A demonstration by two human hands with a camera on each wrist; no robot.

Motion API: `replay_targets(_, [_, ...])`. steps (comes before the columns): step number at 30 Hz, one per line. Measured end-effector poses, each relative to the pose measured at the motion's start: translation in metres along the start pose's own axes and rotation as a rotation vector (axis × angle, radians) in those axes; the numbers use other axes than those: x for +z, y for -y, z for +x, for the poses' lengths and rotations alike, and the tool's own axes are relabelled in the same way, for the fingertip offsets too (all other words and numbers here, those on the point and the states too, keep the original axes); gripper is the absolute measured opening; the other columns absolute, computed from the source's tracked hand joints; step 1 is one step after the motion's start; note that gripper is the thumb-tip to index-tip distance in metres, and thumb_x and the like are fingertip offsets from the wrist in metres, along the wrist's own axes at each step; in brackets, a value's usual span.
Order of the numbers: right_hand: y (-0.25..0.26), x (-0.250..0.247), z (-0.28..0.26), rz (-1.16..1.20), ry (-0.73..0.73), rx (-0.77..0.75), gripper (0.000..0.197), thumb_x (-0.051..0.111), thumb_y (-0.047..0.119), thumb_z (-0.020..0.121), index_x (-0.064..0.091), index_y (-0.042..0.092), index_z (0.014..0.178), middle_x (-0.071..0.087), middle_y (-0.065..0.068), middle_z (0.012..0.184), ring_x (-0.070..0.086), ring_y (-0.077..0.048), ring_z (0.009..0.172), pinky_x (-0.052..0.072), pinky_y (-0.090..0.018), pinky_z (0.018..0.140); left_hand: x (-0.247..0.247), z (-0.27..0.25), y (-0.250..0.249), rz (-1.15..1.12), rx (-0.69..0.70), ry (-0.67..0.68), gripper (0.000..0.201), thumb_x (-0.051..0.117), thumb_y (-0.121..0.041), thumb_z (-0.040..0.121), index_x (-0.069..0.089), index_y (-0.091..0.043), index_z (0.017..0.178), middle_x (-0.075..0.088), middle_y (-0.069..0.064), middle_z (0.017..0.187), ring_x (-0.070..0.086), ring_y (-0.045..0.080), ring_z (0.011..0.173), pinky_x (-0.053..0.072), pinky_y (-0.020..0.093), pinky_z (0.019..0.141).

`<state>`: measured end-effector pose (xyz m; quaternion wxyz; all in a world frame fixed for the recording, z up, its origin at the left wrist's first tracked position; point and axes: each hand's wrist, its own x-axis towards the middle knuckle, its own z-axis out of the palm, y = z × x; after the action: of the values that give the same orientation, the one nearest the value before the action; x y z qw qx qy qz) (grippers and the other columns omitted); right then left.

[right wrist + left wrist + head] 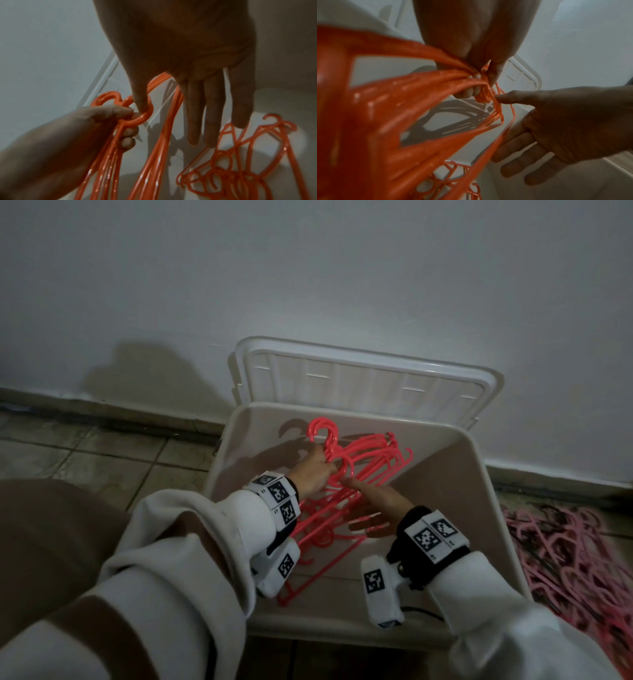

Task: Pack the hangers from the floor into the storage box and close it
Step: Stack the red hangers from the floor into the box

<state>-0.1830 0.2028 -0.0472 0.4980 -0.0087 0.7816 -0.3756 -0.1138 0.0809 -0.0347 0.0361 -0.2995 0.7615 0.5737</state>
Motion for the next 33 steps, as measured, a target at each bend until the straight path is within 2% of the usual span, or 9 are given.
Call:
replay_targets(4, [0.003,-0.010,0.004,0.014,-0.093,-0.048,0.042,0.064,0.051,0.078,0.055,0.011,0.088,0.065,-0.012,0.098,0.061,-0.020,0.079,0.048,-0.029,0.066,0.004,-0.002,0.002,0.087,-0.004,0.009,0.040,0.047,-0.025,0.094,0.036,-0.013,0.130,0.059,0.012,0.117,0.058,0.030,0.107,0.044,0.042,0.097])
replay_targets(7, [0.001,-0.010,0.005,0.298,0.086,-0.033,0.023,0.061,0.033,0.085,0.055,0.012,0.092,0.055,-0.012,0.092,0.057,-0.023,0.083,0.052,-0.038,0.072,0.004,-0.006,-0.003,0.049,0.001,0.015,0.039,0.049,-0.022,0.094,0.040,-0.012,0.130,0.057,0.006,0.116,0.055,0.025,0.111,0.040,0.035,0.100])
replay_targets(12, [-0.005,-0.005,0.010,0.651,0.155,-0.093,0.017,0.045,0.002,0.085,0.050,0.007,0.070,0.043,-0.007,0.070,0.049,-0.018,0.066,0.050,-0.035,0.070,0.005,-0.013,-0.012,-0.013,0.023,0.017,0.035,0.044,-0.010,0.095,0.039,-0.005,0.129,0.051,-0.003,0.082,0.047,0.010,0.062,0.038,0.023,0.057])
replay_targets(15, [-0.005,0.000,0.009,0.656,0.198,-0.108,0.021,0.041,-0.002,0.085,0.049,0.007,0.067,0.046,-0.008,0.072,0.050,-0.021,0.069,0.049,-0.034,0.069,0.004,-0.017,-0.013,0.024,0.005,0.012,0.031,0.043,-0.016,0.096,0.039,-0.004,0.125,0.060,0.007,0.086,0.057,0.021,0.071,0.046,0.030,0.064])
replay_targets(18, [-0.004,0.004,0.009,0.578,0.194,-0.165,0.035,0.039,-0.004,0.088,0.054,0.008,0.059,0.048,-0.007,0.069,0.049,-0.020,0.067,0.044,-0.031,0.068,0.002,-0.021,-0.014,0.181,0.023,0.015,0.031,0.037,-0.027,0.100,0.040,-0.009,0.125,0.061,0.014,0.112,0.060,0.033,0.101,0.046,0.037,0.086])
replay_targets(21, [-0.004,0.006,0.012,0.492,0.190,-0.221,0.031,0.039,-0.005,0.089,0.053,0.009,0.064,0.054,-0.006,0.069,0.052,-0.020,0.066,0.047,-0.030,0.066,-0.002,-0.012,-0.008,0.292,0.024,0.002,0.024,0.035,-0.029,0.100,0.042,-0.011,0.114,0.054,0.001,0.081,0.054,0.015,0.065,0.043,0.026,0.060])
replay_targets(23, [-0.003,0.006,0.017,0.476,0.186,-0.231,0.026,0.040,-0.008,0.088,0.052,0.008,0.071,0.058,-0.008,0.074,0.055,-0.021,0.066,0.052,-0.029,0.059,-0.006,-0.007,-0.005,0.322,0.019,-0.015,0.018,0.036,-0.027,0.100,0.043,-0.010,0.103,0.055,0.003,0.078,0.052,0.015,0.062,0.044,0.022,0.057])
replay_targets(28, [-0.001,0.005,0.033,0.399,0.119,-0.296,0.033,0.034,-0.016,0.080,0.049,0.012,0.088,0.056,-0.011,0.082,0.055,-0.020,0.068,0.049,-0.030,0.066,-0.021,-0.007,-0.006,0.479,0.142,-0.183,0.030,0.034,-0.019,0.100,0.035,-0.003,0.126,0.036,-0.006,0.064,0.034,0.007,0.049,0.034,0.012,0.039])
replay_targets(33, [-0.013,-0.011,0.065,-0.455,0.001,-0.231,0.039,0.051,0.005,0.090,0.043,0.005,0.128,0.059,-0.013,0.113,0.060,-0.022,0.084,0.047,-0.014,0.058,-0.024,0.000,0.008,0.478,0.176,-0.228,0.027,0.035,-0.017,0.100,0.040,0.001,0.120,0.033,-0.007,0.067,0.032,0.002,0.052,0.035,0.015,0.052])
